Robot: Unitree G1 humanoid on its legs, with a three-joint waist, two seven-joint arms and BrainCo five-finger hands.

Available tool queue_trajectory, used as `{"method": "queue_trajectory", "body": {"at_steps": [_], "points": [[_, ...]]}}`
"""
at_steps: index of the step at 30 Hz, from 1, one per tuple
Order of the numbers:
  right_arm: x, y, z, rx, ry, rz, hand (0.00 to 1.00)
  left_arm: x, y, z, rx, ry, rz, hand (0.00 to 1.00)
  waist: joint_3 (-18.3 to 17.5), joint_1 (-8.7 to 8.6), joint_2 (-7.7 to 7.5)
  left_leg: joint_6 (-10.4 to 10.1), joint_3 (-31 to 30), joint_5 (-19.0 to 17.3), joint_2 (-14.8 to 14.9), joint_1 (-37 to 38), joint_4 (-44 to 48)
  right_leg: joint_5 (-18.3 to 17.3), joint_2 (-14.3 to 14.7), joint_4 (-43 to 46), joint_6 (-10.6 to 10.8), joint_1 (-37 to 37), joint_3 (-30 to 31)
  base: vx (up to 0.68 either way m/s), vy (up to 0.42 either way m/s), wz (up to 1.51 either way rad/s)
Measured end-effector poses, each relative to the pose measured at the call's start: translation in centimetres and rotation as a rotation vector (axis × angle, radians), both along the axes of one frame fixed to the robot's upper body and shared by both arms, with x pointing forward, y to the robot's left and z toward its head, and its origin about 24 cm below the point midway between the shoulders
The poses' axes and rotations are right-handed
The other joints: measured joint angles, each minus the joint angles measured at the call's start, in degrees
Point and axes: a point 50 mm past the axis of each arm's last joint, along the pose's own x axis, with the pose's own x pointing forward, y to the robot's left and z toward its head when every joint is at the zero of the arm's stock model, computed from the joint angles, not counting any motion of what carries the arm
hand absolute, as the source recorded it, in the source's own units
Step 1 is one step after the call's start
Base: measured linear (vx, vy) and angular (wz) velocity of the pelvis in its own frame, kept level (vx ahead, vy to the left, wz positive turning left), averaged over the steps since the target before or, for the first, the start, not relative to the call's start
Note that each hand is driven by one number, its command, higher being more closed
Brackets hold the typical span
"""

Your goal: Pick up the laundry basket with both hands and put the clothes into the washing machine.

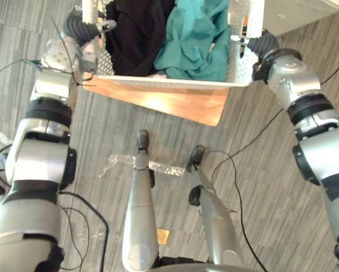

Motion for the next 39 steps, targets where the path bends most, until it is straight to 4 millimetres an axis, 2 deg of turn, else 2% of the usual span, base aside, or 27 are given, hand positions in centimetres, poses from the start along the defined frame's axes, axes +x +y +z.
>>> {"method": "queue_trajectory", "body": {"at_steps": [6,10,13,17,18,20,23,26,28,30,32,33,35,38,39], "points": [[-0.6,-0.2,-0.2,0.014,-0.080,-0.035,1.00,-0.6,-0.2,-0.1,0.081,-0.066,0.106,1.00,0.0,0.01,0.01,0.3,1.0,0.2,0.2,0.3,-0.1,0.0,-0.1,0.0,0.0,-0.1,0.5,0.06,-0.020,-0.05],[-1.6,0.2,-0.4,0.038,-0.148,-0.016,1.00,-1.5,0.4,-0.8,0.155,-0.114,0.187,1.00,0.0,-0.40,0.01,0.3,1.9,0.2,0.3,1.2,-1.0,0.0,-0.2,0.0,0.0,-0.1,1.3,0.06,-0.031,-0.06],[-2.7,0.4,0.2,0.059,-0.219,-0.009,1.00,-2.5,0.9,-1.0,0.156,-0.157,0.212,1.00,0.0,-1.04,0.04,0.4,2.5,0.3,0.4,1.6,-0.9,0.1,-0.2,0.0,-0.1,0.1,1.5,0.08,-0.032,-0.04],[-4.1,-0.1,0.8,0.040,-0.299,-0.018,1.00,-3.3,0.8,-3.4,0.050,-0.150,0.156,1.00,0.1,-1.22,0.12,0.5,4.7,0.2,0.2,5.5,-1.4,-0.1,-0.8,0.1,0.1,2.9,3.0,0.09,-0.005,-0.06],[-4.9,-0.3,0.8,0.017,-0.324,-0.008,1.00,-3.8,0.7,-4.1,-0.033,-0.152,0.106,1.00,0.1,-1.31,0.14,0.6,5.2,0.1,0.0,7.5,-2.4,-0.3,-1.1,0.1,0.4,4.3,3.2,0.08,-0.002,0.00],[-6.2,-0.9,0.6,-0.016,-0.351,0.013,1.00,-4.8,0.6,-4.8,-0.131,-0.178,0.044,1.00,0.1,-1.44,0.14,0.6,5.5,-0.1,-0.2,10.1,-3.2,-1.2,-1.2,0.2,0.9,6.3,3.3,0.08,-0.007,0.05],[-8.2,-1.8,-0.9,-0.015,-0.350,0.044,1.00,-6.5,0.2,-6.8,-0.227,-0.174,-0.029,1.00,0.1,-1.77,0.15,0.6,6.8,-0.2,-1.2,15.3,-5.1,-3.1,-2.2,2.5,0.5,9.1,3.6,0.07,0.001,0.03],[-10.0,-2.6,-5.2,-0.011,-0.252,0.089,1.00,-8.7,0.4,-11.1,-0.265,-0.077,-0.060,1.00,-0.8,-3.93,1.14,0.8,6.8,-1.4,-2.8,22.1,-7.2,-5.7,-3.6,4.3,1.4,14.2,3.9,0.07,0.008,0.17],[-10.7,-3.3,-7.1,-0.023,-0.188,0.111,1.00,-9.8,0.4,-13.1,-0.261,-0.016,-0.080,1.00,-1.3,-4.24,2.06,1.2,6.9,-2.0,-3.8,25.2,-8.2,-6.5,-4.0,4.2,1.9,16.5,4.4,0.06,0.006,0.01],[-11.7,-4.1,-9.8,-0.024,-0.098,0.120,1.00,-11.0,0.0,-15.5,-0.285,0.053,-0.103,1.00,-3.7,-4.57,3.53,1.6,7.0,-2.2,-4.8,26.8,-9.6,-7.0,-4.9,4.1,2.4,17.5,4.5,0.06,0.021,0.04],[-13.0,-4.8,-13.8,0.023,0.025,0.122,1.00,-12.4,-0.9,-19.0,-0.366,0.145,-0.101,1.00,-5.3,-5.27,4.94,2.1,7.3,-2.2,-5.9,30.7,-11.1,-7.9,-5.8,4.1,3.1,20.6,4.9,0.11,0.050,0.05],[-13.4,-4.7,-14.8,0.049,0.054,0.119,1.00,-12.9,-1.0,-20.0,-0.388,0.173,-0.093,1.00,-5.8,-5.58,5.03,2.3,7.3,-2.3,-6.2,31.6,-11.1,-8.2,-6.0,4.1,3.2,21.4,4.9,0.14,0.045,0.04],[-15.2,-5.0,-18.8,0.099,0.167,0.090,1.00,-14.7,-1.7,-23.5,-0.466,0.285,-0.069,1.00,-8.7,-5.91,5.09,2.3,7.5,-3.5,-6.6,33.8,-11.1,-9.2,-6.4,4.1,3.5,23.5,5.2,0.17,0.042,-0.01],[-17.1,-5.2,-22.9,0.175,0.301,0.039,1.00,-16.4,-2.9,-26.3,-0.563,0.376,-0.047,1.00,-10.5,-6.17,5.04,2.3,7.5,-4.0,-7.3,38.4,-12.8,-10.4,-6.8,4.0,3.8,27.3,5.2,0.13,0.024,0.02],[-17.6,-5.2,-23.6,0.186,0.324,0.026,1.00,-16.8,-3.1,-26.9,-0.579,0.394,-0.040,1.00,-11.4,-6.36,5.05,2.3,7.5,-4.0,-7.4,38.9,-13.3,-10.6,-6.9,4.0,3.8,27.6,5.1,0.08,0.014,0.02]]}}
